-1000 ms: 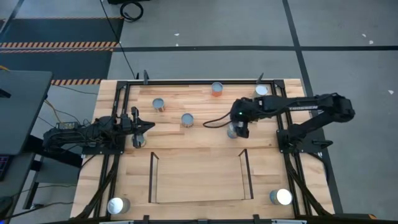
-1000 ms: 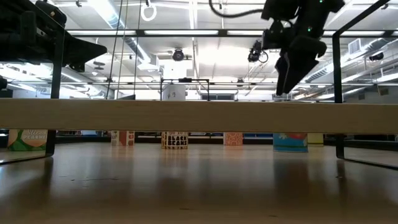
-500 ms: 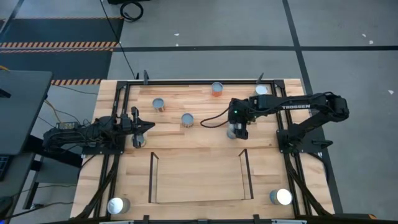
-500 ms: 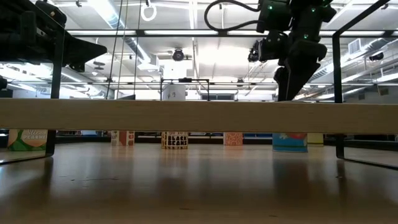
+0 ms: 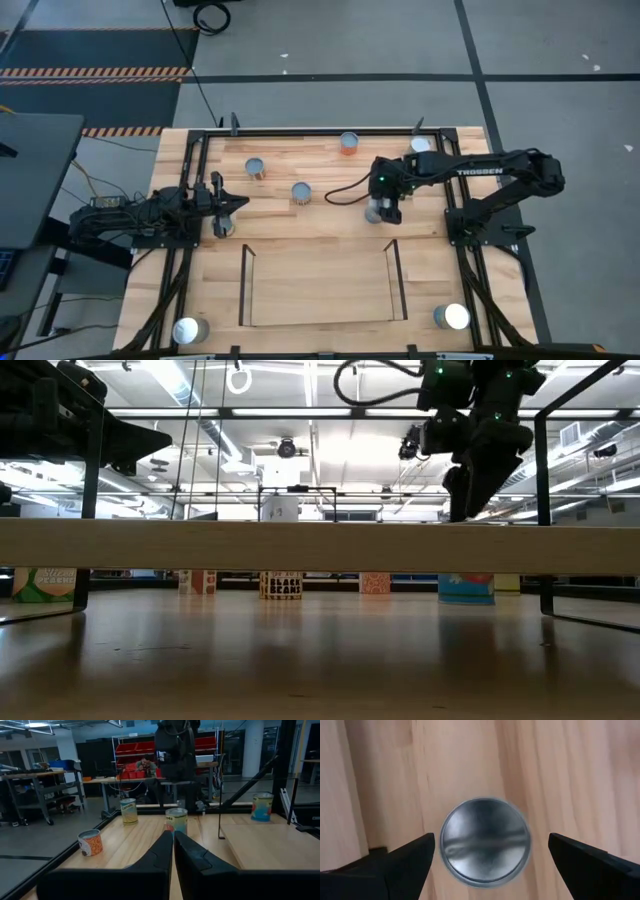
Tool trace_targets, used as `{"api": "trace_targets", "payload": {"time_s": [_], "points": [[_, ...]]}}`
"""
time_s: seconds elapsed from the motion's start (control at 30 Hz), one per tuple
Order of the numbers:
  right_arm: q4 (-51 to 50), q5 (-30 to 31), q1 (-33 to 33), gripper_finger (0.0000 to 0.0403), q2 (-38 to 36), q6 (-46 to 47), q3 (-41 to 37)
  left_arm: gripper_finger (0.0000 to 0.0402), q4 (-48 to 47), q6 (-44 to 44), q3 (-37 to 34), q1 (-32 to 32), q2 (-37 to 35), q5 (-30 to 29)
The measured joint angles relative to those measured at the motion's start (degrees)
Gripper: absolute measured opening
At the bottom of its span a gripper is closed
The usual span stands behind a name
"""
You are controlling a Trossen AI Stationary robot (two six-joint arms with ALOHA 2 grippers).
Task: Pick and place cans onto a shelf
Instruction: Put the top canned tomatoes on the shelf
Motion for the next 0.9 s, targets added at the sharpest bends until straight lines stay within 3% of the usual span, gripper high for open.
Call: {"api": "trace_targets", "payload": {"time_s": [0.5,0.8,0.9], "points": [[2.0,-0.8,0.0,0.0394,3.6,-1.3,-0.4,0.0025,-0.1,0.0,0.0,0.0,0.0,0.0],[2.4,0.3,0.1,0.0328,5.8,-0.5,-0.1,0.0025,-0.1,0.0,0.0,0.0,0.0,0.0],[1.5,0.3,0.5,0.0324,6.1,1.5,0.9,0.0025,0.0,0.0,0.0,0.0,0.0,0.0]]}}
